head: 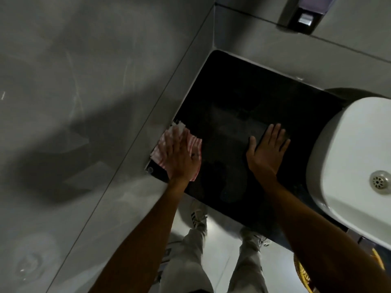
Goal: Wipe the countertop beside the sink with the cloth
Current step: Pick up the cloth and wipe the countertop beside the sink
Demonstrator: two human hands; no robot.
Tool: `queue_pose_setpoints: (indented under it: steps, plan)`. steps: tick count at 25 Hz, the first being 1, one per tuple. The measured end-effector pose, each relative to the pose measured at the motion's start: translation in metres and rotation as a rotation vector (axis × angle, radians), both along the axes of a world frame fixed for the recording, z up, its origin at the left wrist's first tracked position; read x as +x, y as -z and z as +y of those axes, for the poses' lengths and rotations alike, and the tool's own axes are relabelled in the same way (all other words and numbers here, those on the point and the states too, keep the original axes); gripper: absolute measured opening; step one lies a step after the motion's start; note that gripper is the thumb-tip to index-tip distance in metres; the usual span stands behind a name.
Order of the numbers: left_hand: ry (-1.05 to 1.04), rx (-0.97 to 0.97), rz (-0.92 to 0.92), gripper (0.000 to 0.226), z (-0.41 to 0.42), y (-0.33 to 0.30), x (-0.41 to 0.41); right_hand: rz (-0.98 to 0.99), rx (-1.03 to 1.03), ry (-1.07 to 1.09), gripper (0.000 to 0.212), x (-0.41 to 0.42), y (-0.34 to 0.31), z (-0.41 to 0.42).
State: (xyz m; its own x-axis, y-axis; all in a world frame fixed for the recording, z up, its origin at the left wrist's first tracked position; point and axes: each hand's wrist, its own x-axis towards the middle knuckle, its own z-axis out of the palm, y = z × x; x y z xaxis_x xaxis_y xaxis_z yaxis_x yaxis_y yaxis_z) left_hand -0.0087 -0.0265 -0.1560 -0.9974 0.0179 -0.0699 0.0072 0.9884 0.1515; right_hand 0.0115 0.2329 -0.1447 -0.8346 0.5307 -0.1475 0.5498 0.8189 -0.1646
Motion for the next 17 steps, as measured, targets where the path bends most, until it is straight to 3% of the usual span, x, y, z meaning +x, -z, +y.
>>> queue_pose_setpoints:
  steps: [10, 14, 17]
  plan:
    - [-0.356, 0.012, -0.05, 0.076, 0.013, 0.001, 0.062, -0.006, -0.033, -0.017, 0.082, 0.003, -0.001, 0.0]
    - [-0.332, 0.023, -0.09, 0.082, 0.044, -0.004, 0.091, -0.053, -0.069, -0.071, 0.088, 0.006, -0.004, 0.003]
    - [-0.211, 0.04, -0.107, 0.08, 0.073, -0.008, 0.127, -0.111, -0.219, -0.078, 0.085, 0.005, -0.012, 0.011]
